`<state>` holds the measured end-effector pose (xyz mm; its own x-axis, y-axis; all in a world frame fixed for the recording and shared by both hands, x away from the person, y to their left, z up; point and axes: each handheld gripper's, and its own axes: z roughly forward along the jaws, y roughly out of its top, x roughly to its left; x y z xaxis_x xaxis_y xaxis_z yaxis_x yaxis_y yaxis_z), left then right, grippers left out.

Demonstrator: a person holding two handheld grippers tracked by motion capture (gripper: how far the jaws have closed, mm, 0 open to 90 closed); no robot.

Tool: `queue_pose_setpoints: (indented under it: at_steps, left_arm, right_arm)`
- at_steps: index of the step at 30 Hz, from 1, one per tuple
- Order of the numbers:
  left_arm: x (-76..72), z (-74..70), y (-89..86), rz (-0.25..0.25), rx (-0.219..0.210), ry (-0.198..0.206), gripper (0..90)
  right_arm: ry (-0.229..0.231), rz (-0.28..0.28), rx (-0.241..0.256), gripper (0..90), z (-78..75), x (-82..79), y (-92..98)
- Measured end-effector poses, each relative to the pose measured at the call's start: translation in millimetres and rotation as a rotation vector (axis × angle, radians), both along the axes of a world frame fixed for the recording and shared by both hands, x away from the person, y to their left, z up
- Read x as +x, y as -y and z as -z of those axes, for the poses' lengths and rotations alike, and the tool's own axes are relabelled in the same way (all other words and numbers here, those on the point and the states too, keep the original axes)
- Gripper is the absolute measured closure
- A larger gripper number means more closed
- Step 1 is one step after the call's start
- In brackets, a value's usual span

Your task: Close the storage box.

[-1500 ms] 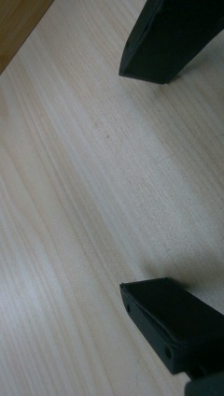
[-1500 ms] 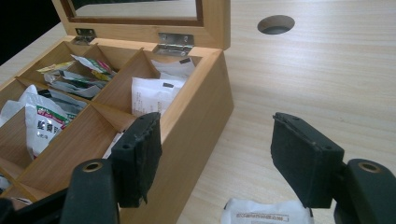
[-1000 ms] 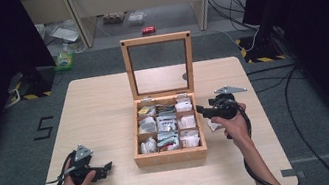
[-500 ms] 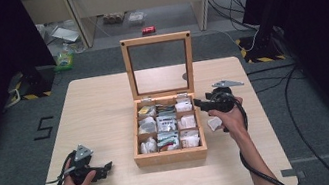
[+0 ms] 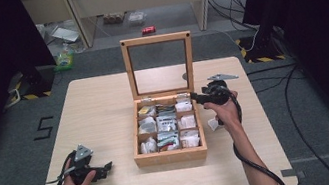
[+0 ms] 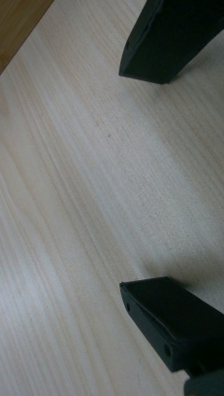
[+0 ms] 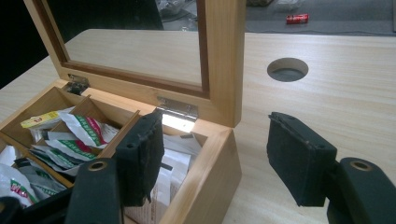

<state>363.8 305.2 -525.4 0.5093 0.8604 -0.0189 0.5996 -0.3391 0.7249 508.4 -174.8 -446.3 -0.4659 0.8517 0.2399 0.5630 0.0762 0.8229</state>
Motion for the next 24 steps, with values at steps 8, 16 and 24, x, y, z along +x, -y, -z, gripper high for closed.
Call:
queue_pose_setpoints:
  at_steps: [8, 16, 24]
  left_arm:
    - [-0.1, 0.0, 0.2, -0.001, 0.000, 0.001, 0.0]
    - [-0.4, 0.0, 0.2, -0.001, -0.001, 0.001, 0.0]
    - [-1.0, 0.1, 0.3, 0.003, -0.001, 0.002, 0.0]
  right_arm:
    - [0.006, 0.004, 0.022, 37.2, 1.8, 10.6, -4.8]
    - [0.022, 0.009, 0.009, 36.7, -8.4, 21.8, -14.2]
    - [0.038, 0.006, -0.004, 36.0, -15.2, 32.7, -21.1]
